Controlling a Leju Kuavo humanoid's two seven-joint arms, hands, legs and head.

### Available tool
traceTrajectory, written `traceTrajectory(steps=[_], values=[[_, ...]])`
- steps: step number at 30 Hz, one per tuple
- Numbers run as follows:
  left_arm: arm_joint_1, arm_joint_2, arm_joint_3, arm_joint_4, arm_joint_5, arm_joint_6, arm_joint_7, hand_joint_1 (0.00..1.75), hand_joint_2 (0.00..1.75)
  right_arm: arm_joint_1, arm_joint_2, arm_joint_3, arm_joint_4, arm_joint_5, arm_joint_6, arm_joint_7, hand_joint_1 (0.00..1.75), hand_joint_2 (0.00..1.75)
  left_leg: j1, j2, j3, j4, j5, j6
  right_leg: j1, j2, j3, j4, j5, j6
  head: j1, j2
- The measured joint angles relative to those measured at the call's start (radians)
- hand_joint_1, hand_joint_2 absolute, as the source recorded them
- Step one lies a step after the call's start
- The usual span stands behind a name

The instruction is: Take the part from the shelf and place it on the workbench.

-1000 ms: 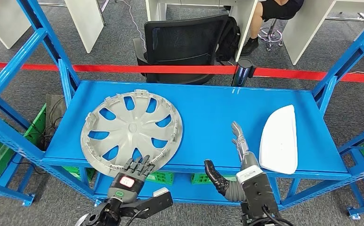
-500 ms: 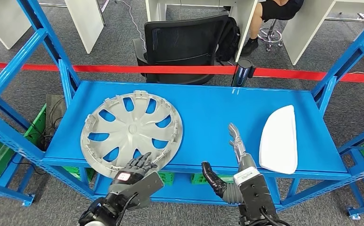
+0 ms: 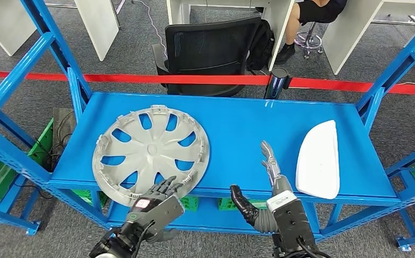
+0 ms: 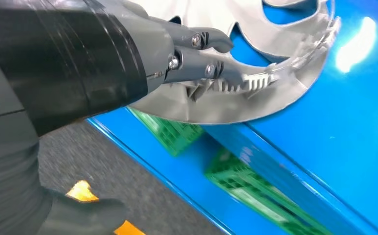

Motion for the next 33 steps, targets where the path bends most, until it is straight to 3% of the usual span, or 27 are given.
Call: traceTrajectory(steps=[12, 22, 25, 33], values=[[0.020, 0.007, 0.019, -0.009, 0.270, 0.028, -0.080, 0.00, 1.75, 0.011, 0.000, 0.000, 0.019, -0.021, -0.001, -0.053, 0.00, 1.75, 0.000, 0.000, 0.000, 0.000, 0.000, 0.000, 0.000, 0.000, 0.001, 0.000, 0.000, 0.000, 0.000, 0.000], [0.030, 0.018, 0.021, -0.023, 0.361, 0.056, -0.097, 0.00, 1.75, 0.013, 0.000, 0.000, 0.026, -0.023, 0.000, -0.056, 0.00, 1.75, 0.000, 0.000, 0.000, 0.000, 0.000, 0.000, 0.000, 0.000, 0.000, 0.000, 0.000, 0.000, 0.000, 0.000], [0.030, 0.019, 0.017, -0.028, 0.270, 0.090, -0.075, 0.00, 1.75, 0.014, 0.000, 0.000, 0.026, -0.012, -0.002, -0.050, 0.00, 1.75, 0.000, 0.000, 0.000, 0.000, 0.000, 0.000, 0.000, 0.000, 0.000, 0.000, 0.000, 0.000, 0.000, 0.000], [0.017, 0.013, 0.012, -0.043, -0.310, 0.119, 0.117, 0.00, 1.75, 0.014, 0.000, 0.004, 0.006, 0.071, -0.014, 0.039, 0.00, 1.75, 0.000, 0.000, 0.000, 0.000, 0.001, 0.000, 0.000, 0.000, 0.000, 0.000, 0.000, 0.000, 0.001, 0.000]])
